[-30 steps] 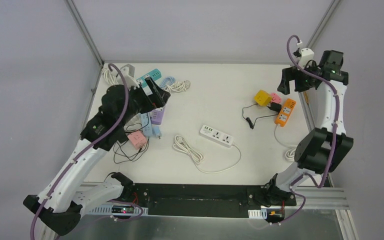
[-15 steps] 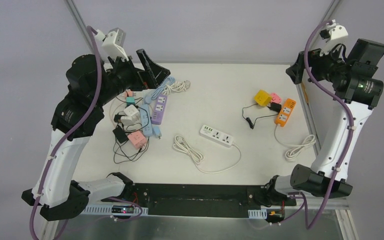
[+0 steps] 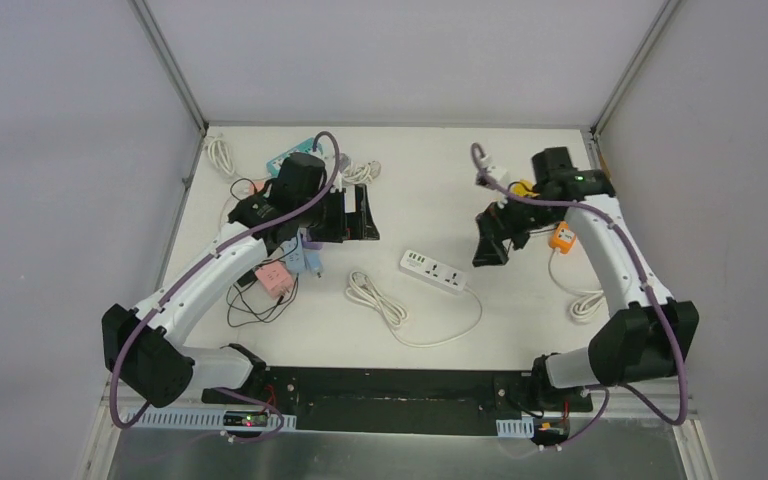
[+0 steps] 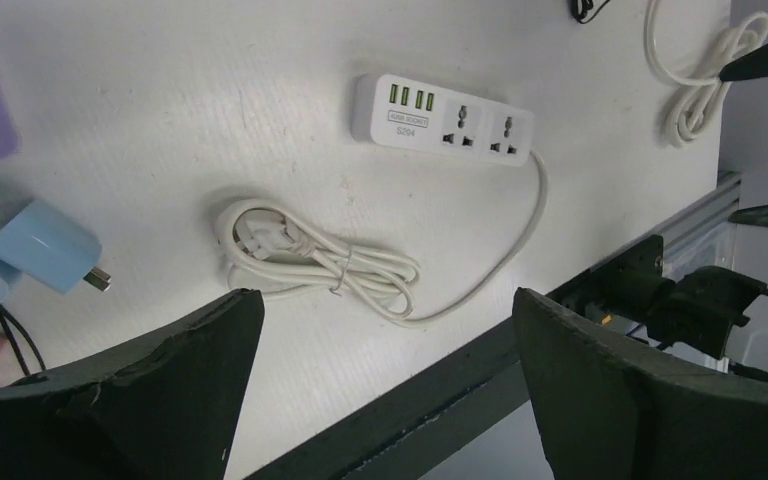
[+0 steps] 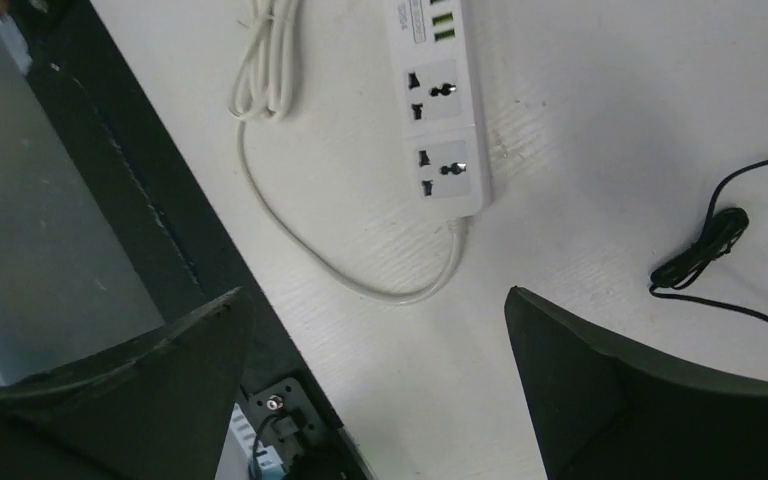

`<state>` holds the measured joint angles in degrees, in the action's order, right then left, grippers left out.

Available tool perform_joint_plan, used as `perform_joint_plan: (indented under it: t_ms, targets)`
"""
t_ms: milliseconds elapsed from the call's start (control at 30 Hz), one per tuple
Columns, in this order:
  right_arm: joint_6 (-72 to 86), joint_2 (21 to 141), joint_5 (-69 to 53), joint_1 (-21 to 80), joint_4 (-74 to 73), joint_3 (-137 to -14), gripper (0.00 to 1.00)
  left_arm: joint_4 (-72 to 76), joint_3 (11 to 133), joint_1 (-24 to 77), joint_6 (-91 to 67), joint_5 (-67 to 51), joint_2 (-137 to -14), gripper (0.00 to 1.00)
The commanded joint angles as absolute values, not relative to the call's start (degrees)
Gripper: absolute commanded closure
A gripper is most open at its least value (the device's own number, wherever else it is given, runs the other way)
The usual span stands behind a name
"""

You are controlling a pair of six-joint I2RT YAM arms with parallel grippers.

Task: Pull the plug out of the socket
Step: Move the socket to the center of the board.

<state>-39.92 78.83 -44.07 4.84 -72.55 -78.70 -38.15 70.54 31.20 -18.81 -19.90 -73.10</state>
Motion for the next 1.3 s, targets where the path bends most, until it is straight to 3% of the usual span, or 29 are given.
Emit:
perform_joint_plan:
  t_ms: [0,133,267,533,867,1000,1133,1200,1267]
  targets:
    - [-34.3,81.4,-27.2,16.0,-57.6,-74.3,0.0,-22.0,64.7,31.6,-29.3,-12.9,-68.9,0.01]
    - [-29.3,87.2,-14.8,25.7,-43.6,-70.3,0.0,-15.7,57.4,31.6,-35.9,-6.0,-66.6,0.01]
    - [-26.9,94.3,-10.0,30.1,-37.1,-69.3,0.0,-13.3,51.8,31.6,-39.3,-3.3,-63.0,0.02]
    - [-25.0,101.5,-9.8,34.5,-35.3,-69.7,0.07,-13.4,44.2,31.6,-41.9,2.7,-53.7,0.02]
    - [-25.1,102.5,-12.0,37.1,-36.4,-67.1,0.19,-9.9,42.6,31.6,-41.5,0.8,-55.6,0.02]
    - [-25.7,103.3,-8.3,37.0,-35.9,-67.1,0.39,-9.8,42.3,31.6,-41.0,0.9,-55.3,0.02]
    - [-25.0,103.1,-6.9,33.4,-35.9,-69.5,0.8,-9.6,40.7,31.6,-41.6,1.3,-54.3,0.02]
    - [-24.7,103.1,-6.6,30.4,-35.9,-71.6,0.95,-9.3,39.6,31.6,-42.3,1.7,-53.3,0.02]
    - [-24.8,103.6,-6.3,26.8,-35.6,-74.4,1.0,-9.1,38.8,31.6,-42.7,2.1,-52.6,0.02]
